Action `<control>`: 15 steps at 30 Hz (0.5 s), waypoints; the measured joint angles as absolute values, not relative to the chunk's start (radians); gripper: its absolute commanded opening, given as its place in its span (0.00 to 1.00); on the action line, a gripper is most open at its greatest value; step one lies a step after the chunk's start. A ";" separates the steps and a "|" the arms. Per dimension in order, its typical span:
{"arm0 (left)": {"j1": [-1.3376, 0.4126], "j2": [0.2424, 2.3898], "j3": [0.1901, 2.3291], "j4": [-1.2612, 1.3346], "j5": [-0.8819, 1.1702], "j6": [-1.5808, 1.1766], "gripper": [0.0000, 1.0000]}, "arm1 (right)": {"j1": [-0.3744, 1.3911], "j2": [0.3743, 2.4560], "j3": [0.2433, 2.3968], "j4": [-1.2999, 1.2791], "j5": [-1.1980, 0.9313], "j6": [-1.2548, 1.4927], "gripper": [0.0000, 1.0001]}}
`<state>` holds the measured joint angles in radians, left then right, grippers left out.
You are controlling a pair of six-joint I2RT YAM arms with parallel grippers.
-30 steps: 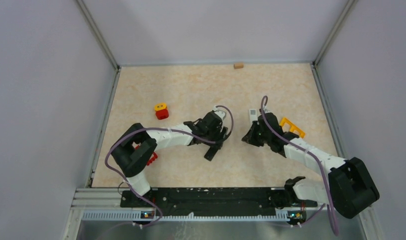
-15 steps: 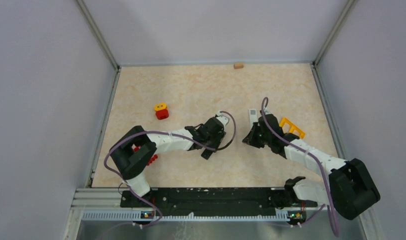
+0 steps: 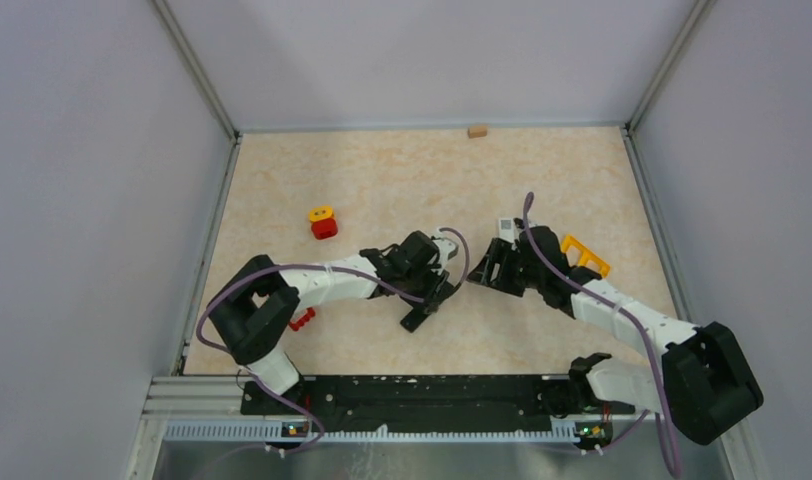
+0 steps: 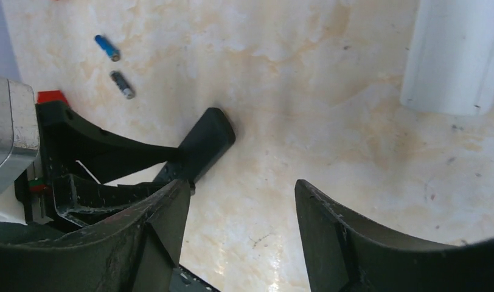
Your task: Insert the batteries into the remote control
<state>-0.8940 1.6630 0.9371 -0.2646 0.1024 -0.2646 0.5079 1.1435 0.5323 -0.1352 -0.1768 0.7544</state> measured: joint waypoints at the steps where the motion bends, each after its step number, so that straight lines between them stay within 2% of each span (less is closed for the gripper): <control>1: -0.884 1.652 0.937 -0.277 0.134 -0.258 0.03 | 0.508 1.139 0.533 -0.129 -0.192 0.758 0.67; 9: -0.859 1.488 0.937 -0.272 0.271 -0.233 0.06 | 0.508 1.161 0.557 -0.049 -0.261 0.896 0.64; 15: -0.860 1.470 0.937 -0.262 0.291 -0.230 0.06 | 0.509 1.206 0.556 0.077 -0.329 0.984 0.50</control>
